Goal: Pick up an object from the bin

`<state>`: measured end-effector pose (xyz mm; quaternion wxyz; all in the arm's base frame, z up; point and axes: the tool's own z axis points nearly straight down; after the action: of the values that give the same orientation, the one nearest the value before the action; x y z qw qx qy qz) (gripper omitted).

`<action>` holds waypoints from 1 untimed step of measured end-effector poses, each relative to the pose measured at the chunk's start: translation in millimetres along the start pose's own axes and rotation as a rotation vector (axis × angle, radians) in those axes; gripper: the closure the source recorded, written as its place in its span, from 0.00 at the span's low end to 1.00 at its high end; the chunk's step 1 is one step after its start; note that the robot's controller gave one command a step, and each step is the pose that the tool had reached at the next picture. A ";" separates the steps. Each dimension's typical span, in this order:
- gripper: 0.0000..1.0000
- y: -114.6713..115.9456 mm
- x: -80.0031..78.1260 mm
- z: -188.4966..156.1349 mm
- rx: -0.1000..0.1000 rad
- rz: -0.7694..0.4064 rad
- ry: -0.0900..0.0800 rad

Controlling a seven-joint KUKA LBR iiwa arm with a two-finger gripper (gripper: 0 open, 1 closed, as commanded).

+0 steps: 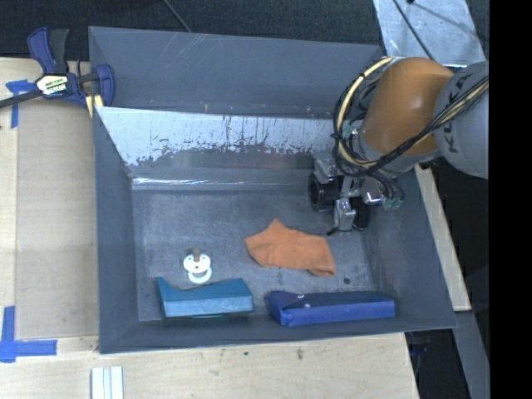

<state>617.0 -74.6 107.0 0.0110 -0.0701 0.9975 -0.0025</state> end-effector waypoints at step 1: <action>0.00 1.8 -3.7 1.8 0.001 -0.006 -0.014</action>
Offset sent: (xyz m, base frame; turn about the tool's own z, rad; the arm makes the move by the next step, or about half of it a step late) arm -0.0075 0.0158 -0.0370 -0.0495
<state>620.5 -72.3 105.3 0.0179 -0.0730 0.9972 -0.0024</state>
